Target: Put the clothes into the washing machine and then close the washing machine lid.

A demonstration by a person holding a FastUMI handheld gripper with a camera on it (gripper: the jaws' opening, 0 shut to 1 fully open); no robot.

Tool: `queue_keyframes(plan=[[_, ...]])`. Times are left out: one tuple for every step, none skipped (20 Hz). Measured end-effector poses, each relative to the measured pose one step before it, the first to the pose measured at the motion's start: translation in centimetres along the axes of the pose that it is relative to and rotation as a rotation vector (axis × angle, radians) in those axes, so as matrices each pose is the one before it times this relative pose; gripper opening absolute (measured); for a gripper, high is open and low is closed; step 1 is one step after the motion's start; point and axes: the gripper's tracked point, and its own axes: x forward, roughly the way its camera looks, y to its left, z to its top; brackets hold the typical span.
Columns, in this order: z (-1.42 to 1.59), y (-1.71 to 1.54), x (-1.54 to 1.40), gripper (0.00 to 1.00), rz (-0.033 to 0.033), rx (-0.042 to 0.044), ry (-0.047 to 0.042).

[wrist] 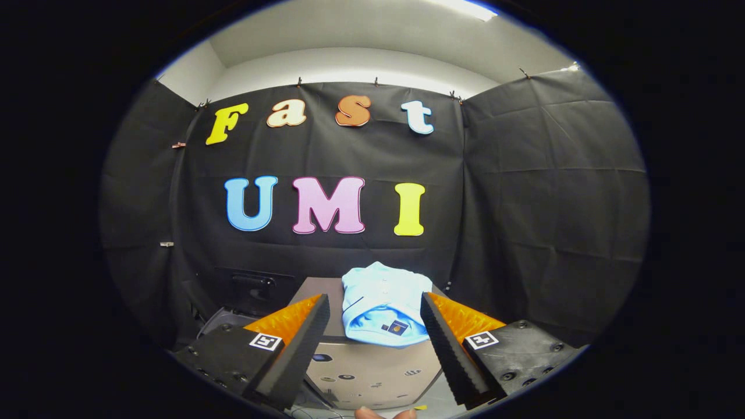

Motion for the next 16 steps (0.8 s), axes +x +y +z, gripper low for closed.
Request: queue_keyframes(plan=[[-0.013,0.272,0.715,0.98,0.01468,0.01059,0.0052],[-0.163,0.233,0.765,0.98,0.01645,0.00823,0.00751],[-0.122,0.036,0.877,0.98,0.01375,0.00039,0.00793],[-0.13,-0.064,0.85,0.98,0.00774,-0.00732,0.0094],[0.166,0.179,1.002,0.98,0.01483,-0.00739,0.00527],[0.278,0.24,1.194,0.98,0.01847,-0.00037,0.00906],[0.183,0.147,1.067,0.98,0.01516,0.00605,0.01028],[0.316,0.103,1.304,0.98,0.01415,0.01092,0.01505],[0.064,0.057,1.34,0.98,0.0094,0.0009,0.02025],[0.176,0.028,1.355,0.98,0.01123,-0.00198,0.02209],[-0.16,-0.198,1.499,0.99,0.00609,-0.00792,0.03136],[-0.09,0.03,1.545,0.99,0.00784,-0.00816,0.03453],[-0.456,-0.152,1.667,0.99,0.00761,-0.00801,0.04657],[-0.324,-0.222,1.39,0.99,0.0073,-0.00574,0.03667],[-0.724,-0.53,1.854,0.98,-0.00753,-0.00796,0.051],[-0.762,-0.648,1.722,0.99,-0.01396,-0.0097,0.05299]])
